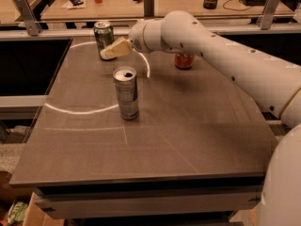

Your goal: Knock green can over

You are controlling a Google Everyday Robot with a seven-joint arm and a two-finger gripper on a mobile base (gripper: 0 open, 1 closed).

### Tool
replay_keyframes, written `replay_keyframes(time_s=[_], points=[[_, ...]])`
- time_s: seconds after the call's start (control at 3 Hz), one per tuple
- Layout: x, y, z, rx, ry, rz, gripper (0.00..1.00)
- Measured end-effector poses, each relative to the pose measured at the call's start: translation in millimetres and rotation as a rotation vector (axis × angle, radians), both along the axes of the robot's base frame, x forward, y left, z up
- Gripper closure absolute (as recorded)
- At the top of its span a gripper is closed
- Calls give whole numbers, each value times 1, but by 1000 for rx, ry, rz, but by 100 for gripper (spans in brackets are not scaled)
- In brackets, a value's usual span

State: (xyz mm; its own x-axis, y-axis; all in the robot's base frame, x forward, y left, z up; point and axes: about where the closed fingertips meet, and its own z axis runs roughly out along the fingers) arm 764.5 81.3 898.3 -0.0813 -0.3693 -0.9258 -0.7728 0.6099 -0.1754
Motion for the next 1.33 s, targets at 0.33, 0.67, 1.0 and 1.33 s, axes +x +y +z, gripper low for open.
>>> replay_keyframes(time_s=[0.33, 0.67, 1.0, 1.33], points=[[10, 18, -2, 49, 13, 46, 0], [18, 40, -3, 80, 20, 84, 0], [23, 59, -4, 103, 32, 103, 0], [24, 74, -8, 124, 48, 114, 0]])
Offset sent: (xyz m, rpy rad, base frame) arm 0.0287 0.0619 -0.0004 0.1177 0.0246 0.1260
